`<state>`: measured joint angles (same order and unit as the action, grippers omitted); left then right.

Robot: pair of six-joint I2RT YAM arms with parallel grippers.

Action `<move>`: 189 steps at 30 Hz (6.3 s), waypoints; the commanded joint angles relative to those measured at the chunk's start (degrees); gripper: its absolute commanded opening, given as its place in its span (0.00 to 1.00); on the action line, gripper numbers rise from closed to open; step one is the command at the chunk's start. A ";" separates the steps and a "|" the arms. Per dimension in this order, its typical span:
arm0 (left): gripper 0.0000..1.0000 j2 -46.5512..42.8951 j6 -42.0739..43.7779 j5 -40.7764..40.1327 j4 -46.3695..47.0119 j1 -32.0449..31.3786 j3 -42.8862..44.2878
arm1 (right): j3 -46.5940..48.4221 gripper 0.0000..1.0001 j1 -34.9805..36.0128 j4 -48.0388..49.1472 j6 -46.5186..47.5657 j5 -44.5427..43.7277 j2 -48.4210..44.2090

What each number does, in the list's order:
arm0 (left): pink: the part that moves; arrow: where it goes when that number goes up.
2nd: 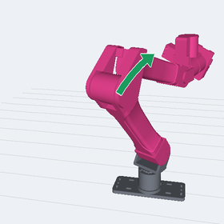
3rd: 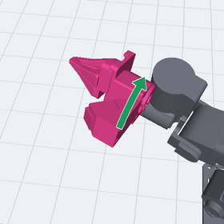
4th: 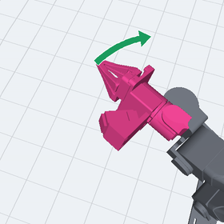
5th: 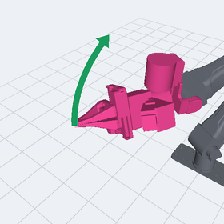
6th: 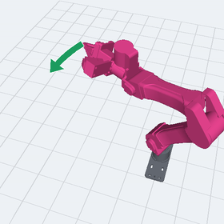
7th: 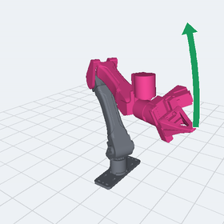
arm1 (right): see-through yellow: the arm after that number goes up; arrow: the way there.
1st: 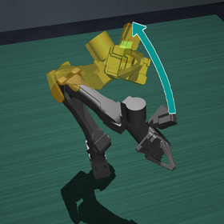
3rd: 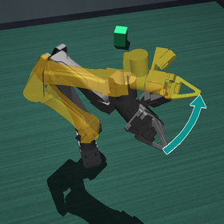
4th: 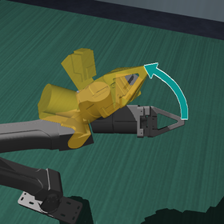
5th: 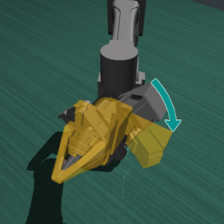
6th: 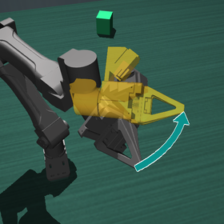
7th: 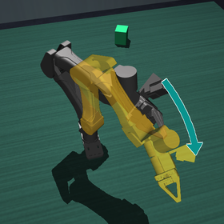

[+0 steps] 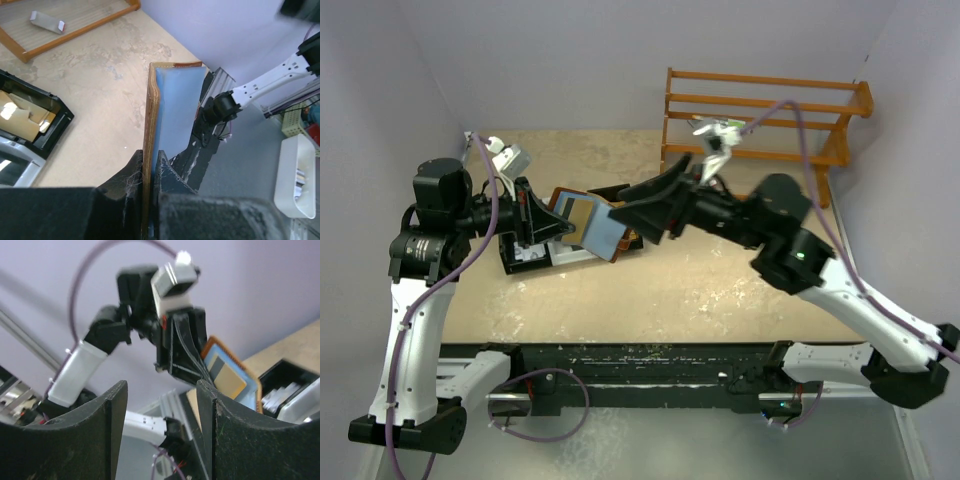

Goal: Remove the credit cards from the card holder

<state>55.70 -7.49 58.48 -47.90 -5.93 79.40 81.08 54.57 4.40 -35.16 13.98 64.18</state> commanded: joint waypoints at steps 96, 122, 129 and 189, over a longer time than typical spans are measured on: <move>0.09 -8.83 53.68 6.63 -23.14 0.84 11.06 | -4.37 0.00 -18.36 -10.54 11.11 -1.02 23.06; 0.18 -17.65 69.86 8.14 -14.28 0.84 -2.94 | 6.01 0.38 -18.34 -3.77 10.47 -2.23 46.47; 0.14 -11.75 77.68 8.66 -17.69 0.84 -7.03 | 0.40 0.72 -18.36 -3.61 10.72 -7.67 33.01; 0.99 5.15 12.01 -7.00 56.31 38.23 -53.14 | -56.08 1.00 -48.16 3.68 7.60 -56.61 -18.23</move>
<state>61.41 5.93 51.16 -2.63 34.30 28.40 27.57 6.37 0.86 -29.28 -39.46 49.63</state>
